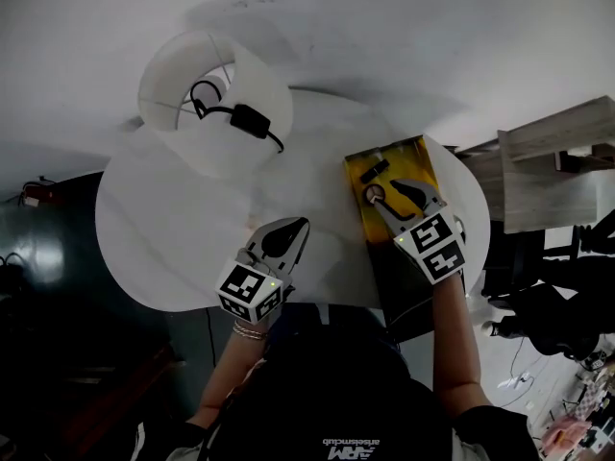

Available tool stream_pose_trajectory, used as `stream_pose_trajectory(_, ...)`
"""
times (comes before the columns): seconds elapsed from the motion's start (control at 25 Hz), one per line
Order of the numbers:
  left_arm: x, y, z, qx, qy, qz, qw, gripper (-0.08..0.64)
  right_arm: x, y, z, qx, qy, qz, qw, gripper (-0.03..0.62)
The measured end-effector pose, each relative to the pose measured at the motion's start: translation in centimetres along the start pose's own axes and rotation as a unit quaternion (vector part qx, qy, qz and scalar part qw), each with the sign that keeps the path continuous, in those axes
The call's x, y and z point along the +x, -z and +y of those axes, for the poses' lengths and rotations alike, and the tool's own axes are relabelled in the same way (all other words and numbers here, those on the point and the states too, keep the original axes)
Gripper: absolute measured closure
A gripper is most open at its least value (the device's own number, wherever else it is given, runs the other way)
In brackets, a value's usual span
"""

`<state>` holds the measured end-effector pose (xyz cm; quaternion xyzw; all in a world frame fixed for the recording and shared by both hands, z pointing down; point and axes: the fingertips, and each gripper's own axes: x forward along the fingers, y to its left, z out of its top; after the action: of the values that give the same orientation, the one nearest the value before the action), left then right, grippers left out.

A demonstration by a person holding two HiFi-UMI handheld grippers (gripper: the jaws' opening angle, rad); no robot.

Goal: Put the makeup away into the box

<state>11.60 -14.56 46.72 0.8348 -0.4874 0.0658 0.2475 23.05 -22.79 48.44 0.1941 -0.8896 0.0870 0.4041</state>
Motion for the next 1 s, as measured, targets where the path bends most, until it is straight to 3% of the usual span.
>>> stream_pose_trajectory(0.16,-1.8,0.1,-0.5,0.006,-0.010,-0.005,0.9999,0.543,-1.9,-1.9,0.9,-0.020,0.009,-0.042,0.999,0.531)
stream_pose_trajectory(0.4,-4.3,-0.6,-0.8,0.018,-0.021,-0.018,0.9995,0.543,-4.7,-5.2,2.6,-0.037,0.002,-0.113,0.993,0.545)
stream_pose_trajectory(0.6,-5.8,-1.3,-0.5,0.026,-0.029,-0.030,0.9988,0.543,-5.5,-6.2,4.6,-0.050,-0.019,-0.117,0.992,0.574)
stream_pose_trajectory(0.76,-7.1,-1.5,-0.2,0.035,-0.031,-0.039,0.9981,0.543,-5.5,-7.0,5.9,-0.013,-0.026,-0.132,0.991,0.574)
stream_pose_trajectory(1.0,-9.6,-1.0,2.2,0.033,-0.065,-0.045,0.9963,0.543,-5.9,-8.9,7.8,-0.079,0.004,-0.179,0.981,0.572)
